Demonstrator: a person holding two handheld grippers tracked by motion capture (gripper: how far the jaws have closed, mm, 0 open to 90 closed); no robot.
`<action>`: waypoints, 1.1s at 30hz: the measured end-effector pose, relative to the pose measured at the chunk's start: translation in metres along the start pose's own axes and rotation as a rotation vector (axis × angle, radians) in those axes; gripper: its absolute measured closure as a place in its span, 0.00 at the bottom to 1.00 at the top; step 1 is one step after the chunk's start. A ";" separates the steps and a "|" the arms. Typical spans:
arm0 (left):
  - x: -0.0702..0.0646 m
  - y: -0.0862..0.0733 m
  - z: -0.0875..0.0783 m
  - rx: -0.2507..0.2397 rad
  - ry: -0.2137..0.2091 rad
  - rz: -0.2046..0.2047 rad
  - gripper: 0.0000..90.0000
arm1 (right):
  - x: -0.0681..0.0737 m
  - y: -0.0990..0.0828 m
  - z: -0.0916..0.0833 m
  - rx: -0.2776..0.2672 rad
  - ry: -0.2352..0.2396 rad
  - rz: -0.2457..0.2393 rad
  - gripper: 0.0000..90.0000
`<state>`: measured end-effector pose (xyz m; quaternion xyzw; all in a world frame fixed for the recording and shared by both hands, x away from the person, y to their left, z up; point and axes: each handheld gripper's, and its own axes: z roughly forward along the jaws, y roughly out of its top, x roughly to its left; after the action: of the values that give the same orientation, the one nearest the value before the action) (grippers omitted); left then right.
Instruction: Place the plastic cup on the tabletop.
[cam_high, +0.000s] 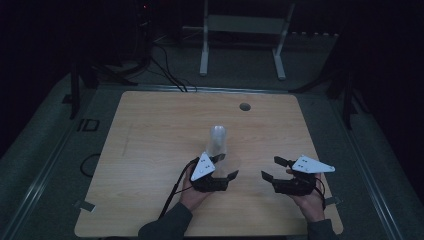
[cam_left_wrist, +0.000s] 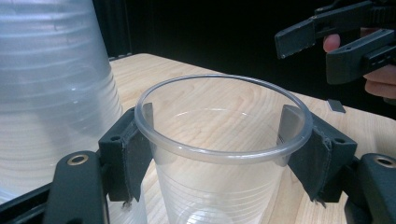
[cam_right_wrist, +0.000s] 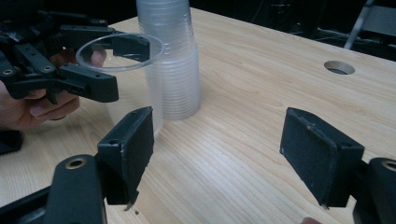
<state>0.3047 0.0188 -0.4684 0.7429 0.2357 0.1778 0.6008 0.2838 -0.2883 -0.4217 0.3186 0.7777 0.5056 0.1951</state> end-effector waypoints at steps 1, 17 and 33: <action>0.000 0.000 0.000 0.002 0.001 0.000 0.31 | 0.000 0.000 0.000 -0.001 -0.001 -0.001 0.29; 0.005 -0.010 0.007 0.039 0.021 0.003 0.30 | -0.001 0.000 -0.002 -0.009 -0.002 0.005 0.29; -0.003 -0.013 0.009 0.052 0.010 0.024 0.29 | -0.003 -0.001 -0.005 -0.018 -0.006 0.015 0.29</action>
<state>0.3051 0.0122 -0.4825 0.7602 0.2343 0.1828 0.5777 0.2828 -0.2944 -0.4202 0.3242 0.7700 0.5131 0.1967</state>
